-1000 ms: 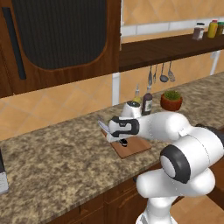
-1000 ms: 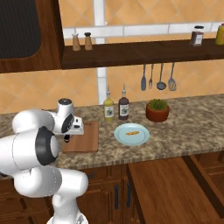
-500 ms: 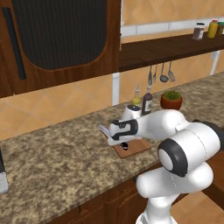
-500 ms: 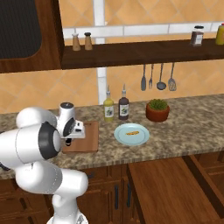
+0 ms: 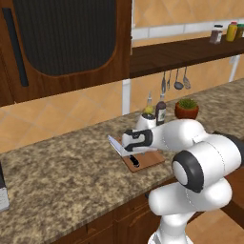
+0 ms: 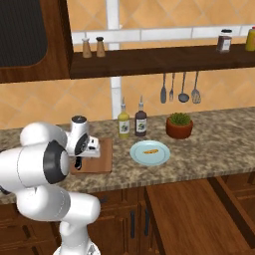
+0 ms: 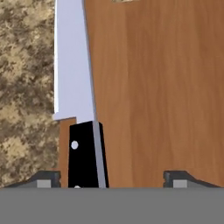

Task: Pick up the knife from the drawer and place it on the cutting board. Then place the meat from the plate to the cutting board.

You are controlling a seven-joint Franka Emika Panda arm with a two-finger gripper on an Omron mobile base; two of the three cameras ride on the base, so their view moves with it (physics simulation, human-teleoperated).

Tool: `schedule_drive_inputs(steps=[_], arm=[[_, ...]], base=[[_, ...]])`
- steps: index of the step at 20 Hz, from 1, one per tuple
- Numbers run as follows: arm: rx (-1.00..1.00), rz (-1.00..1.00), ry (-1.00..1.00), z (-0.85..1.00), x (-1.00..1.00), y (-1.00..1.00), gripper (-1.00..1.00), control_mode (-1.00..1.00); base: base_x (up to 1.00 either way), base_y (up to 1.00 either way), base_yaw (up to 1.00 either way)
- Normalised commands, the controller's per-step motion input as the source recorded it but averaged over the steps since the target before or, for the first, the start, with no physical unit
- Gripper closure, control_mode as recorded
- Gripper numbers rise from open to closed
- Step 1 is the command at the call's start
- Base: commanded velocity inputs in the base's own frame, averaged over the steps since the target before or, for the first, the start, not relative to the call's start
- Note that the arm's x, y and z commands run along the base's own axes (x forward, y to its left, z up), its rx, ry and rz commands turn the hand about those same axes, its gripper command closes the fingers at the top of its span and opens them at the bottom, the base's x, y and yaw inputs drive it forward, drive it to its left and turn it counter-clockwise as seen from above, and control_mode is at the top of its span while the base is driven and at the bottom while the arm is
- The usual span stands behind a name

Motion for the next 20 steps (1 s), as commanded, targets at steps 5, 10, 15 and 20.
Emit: schedule_drive_inputs(steps=[5,10,15,20], arm=[[0.0,-0.26,0.0,0.57,0.04,-0.53,-1.0,-1.0],[-0.04,-0.38,0.0,0.59,0.01,-0.44,-1.0,-1.0],[-0.06,-0.22,0.01,0.27,0.02,-0.82,-1.0,-1.0],[0.09,-0.12,-0.03,0.1,0.0,-0.89,-1.0,-1.0]], base=[[0.0,0.0,0.0],[0.0,0.0,0.0],[0.0,0.0,0.0],[0.0,0.0,0.0]])
